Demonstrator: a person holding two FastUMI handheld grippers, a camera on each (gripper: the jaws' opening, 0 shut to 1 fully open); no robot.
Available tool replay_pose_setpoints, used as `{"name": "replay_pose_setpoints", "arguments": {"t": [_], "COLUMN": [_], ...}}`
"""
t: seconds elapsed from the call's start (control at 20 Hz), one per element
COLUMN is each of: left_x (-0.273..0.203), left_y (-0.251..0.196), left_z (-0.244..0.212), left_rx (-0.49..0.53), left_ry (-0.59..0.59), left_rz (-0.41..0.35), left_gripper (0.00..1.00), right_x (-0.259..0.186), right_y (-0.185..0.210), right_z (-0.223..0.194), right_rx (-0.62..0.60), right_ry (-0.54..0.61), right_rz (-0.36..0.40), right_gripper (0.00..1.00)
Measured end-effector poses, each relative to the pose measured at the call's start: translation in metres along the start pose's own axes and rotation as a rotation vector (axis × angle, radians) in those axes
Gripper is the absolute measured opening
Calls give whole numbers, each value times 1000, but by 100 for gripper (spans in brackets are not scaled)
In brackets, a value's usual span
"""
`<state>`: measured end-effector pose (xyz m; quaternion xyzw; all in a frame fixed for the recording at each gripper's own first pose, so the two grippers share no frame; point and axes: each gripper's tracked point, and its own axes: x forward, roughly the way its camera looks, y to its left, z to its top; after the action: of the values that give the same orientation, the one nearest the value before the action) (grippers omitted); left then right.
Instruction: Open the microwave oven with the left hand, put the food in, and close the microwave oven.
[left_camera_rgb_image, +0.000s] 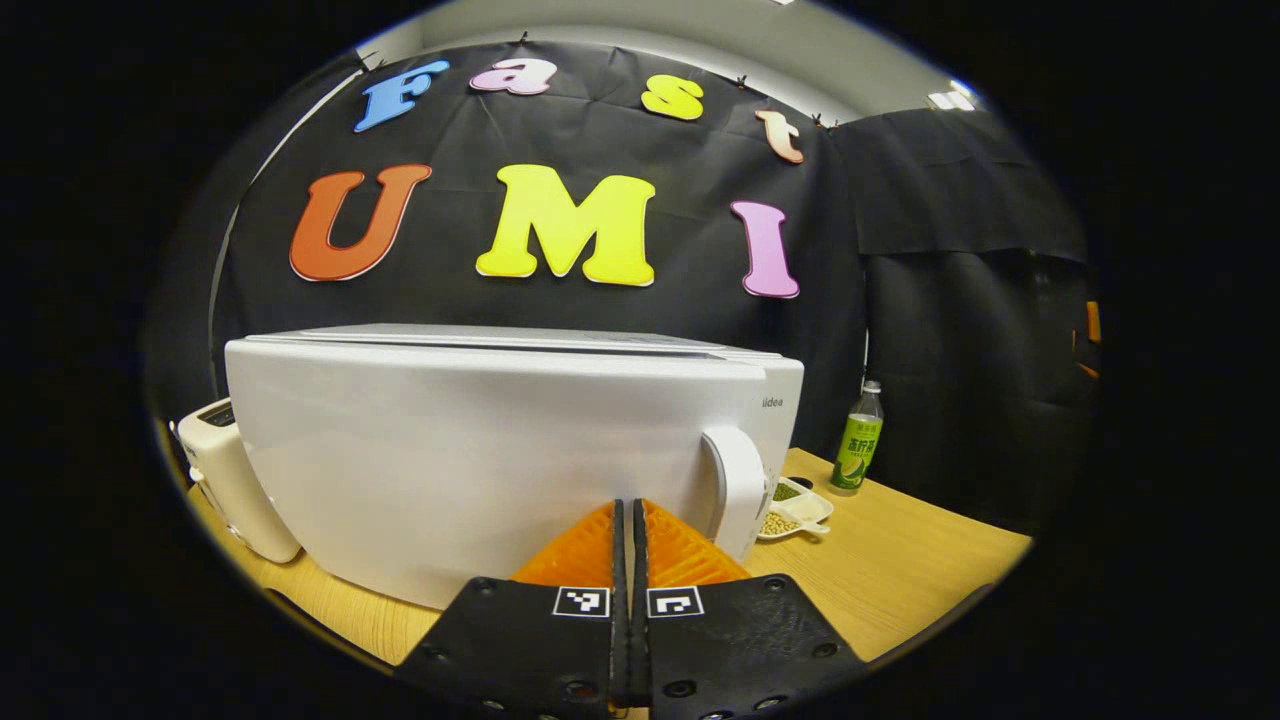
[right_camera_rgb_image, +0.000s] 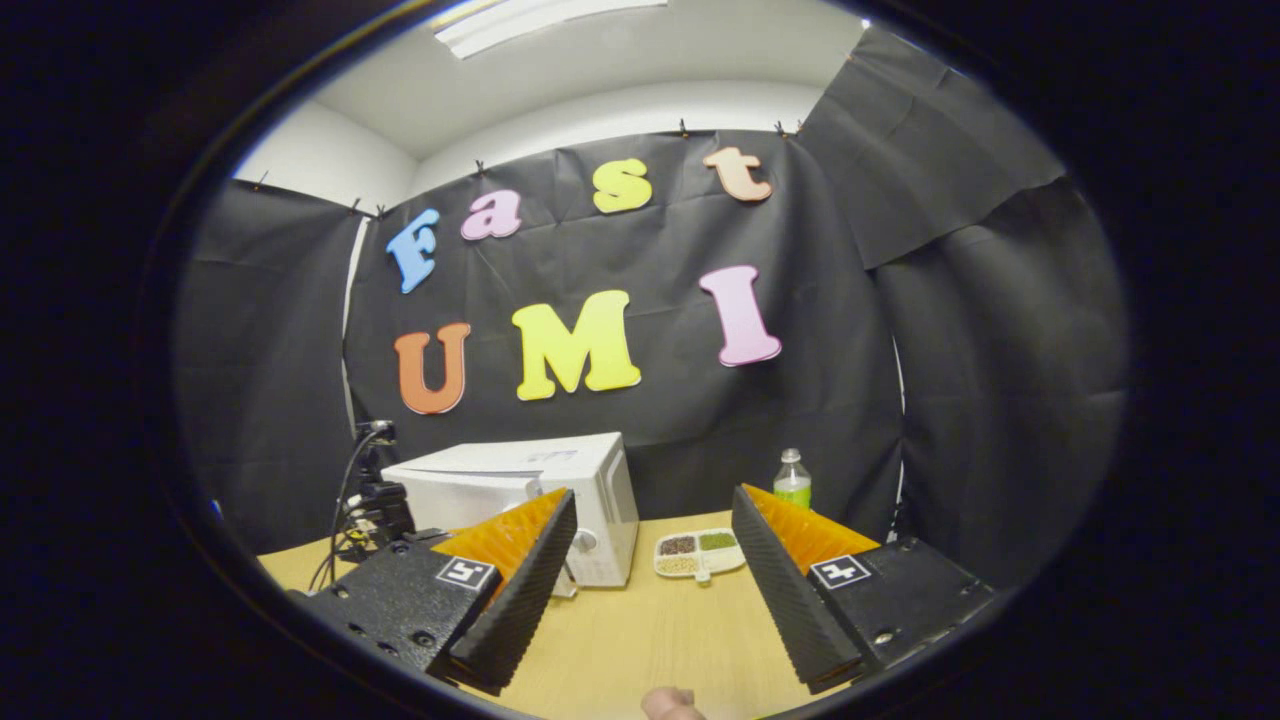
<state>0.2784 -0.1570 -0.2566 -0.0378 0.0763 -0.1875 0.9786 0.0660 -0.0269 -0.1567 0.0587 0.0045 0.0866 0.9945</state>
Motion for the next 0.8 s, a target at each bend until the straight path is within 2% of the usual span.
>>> {"name": "replay_pose_setpoints", "arguments": {"t": [0.25,0.35,0.5,0.65,0.75,0.8], "left_x": [26,26,13,-16,-40,-50], "left_y": [10,9,20,5,1,-3], "left_z": [-6,-2,-30,-32,-28,-25], "left_rx": [-34,-85,-101,-185,-182,-163], "left_ry": [48,46,171,168,161,161], "left_rz": [114,122,213,178,186,184], "left_gripper": [0,0,0,16,35,52], "right_x": [-34,-46,-60,-73,-80,-83], "right_y": [13,15,16,16,15,13], "right_z": [14,18,21,24,26,27], "right_rx": [-4,2,-8,-7,-5,-8], "right_ry": [3,5,8,5,1,-1], "right_rz": [1,0,-7,-14,-22,-30], "right_gripper": [99,99,99,99,99,99]}}
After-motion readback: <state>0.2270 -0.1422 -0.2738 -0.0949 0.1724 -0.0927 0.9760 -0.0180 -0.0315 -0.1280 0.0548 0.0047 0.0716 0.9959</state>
